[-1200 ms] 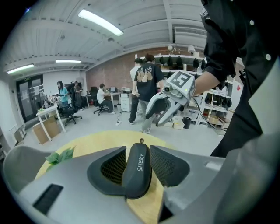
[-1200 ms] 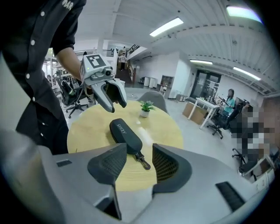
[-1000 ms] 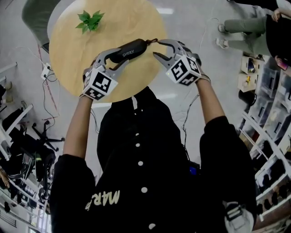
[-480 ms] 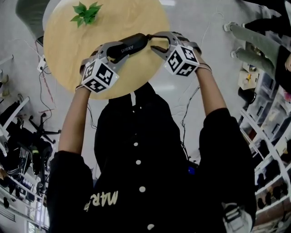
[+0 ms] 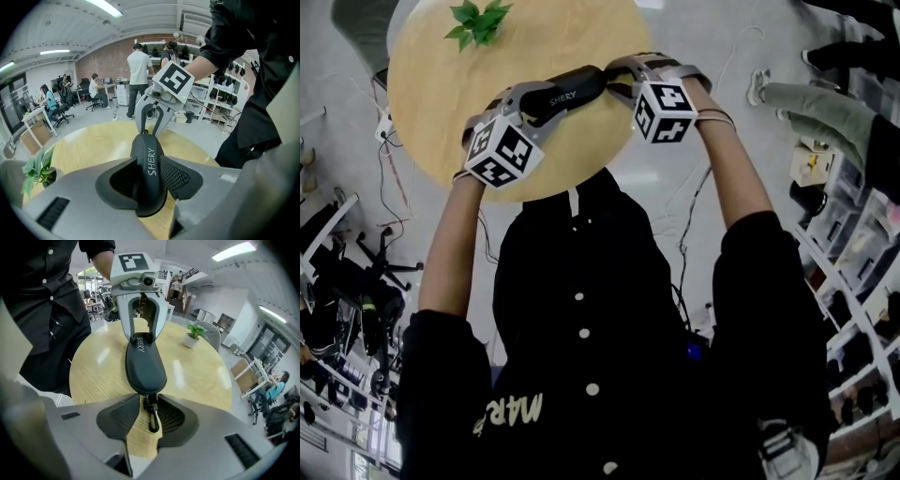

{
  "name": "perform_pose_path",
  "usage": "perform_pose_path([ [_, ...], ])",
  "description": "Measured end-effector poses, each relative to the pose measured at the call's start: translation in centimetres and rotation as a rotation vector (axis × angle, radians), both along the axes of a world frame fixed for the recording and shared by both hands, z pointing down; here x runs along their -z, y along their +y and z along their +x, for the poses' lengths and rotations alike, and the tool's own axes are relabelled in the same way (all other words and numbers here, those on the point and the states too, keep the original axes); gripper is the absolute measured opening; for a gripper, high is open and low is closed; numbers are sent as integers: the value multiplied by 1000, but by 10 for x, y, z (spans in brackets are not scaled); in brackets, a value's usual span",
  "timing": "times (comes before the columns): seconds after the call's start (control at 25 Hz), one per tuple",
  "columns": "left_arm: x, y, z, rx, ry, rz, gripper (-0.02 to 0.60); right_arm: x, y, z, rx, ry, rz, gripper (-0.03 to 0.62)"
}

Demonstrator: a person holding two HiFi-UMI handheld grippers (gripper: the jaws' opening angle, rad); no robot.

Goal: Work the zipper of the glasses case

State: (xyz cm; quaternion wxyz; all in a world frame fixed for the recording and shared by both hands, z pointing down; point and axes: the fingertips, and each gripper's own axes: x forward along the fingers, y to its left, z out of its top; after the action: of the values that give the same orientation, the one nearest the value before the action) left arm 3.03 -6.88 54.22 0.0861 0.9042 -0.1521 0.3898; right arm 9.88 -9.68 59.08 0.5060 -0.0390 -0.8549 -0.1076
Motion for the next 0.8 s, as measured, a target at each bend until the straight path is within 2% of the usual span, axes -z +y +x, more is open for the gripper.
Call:
perform_pose_path([
  [0.16, -1, -1, 1, 0, 1, -3, 149, -7, -1, 0, 50, 38, 34, 81],
  [0.28, 0, -1, -1, 1, 0, -3, 149, -6, -1, 0, 61, 45, 67, 75],
  [0.4, -1, 0, -1, 2, -4, -4, 150, -4, 0, 1, 67, 53, 90, 40],
  [0.8, 0, 0, -1, 7, -9, -9, 150, -4, 3, 5, 25, 97, 64, 17],
])
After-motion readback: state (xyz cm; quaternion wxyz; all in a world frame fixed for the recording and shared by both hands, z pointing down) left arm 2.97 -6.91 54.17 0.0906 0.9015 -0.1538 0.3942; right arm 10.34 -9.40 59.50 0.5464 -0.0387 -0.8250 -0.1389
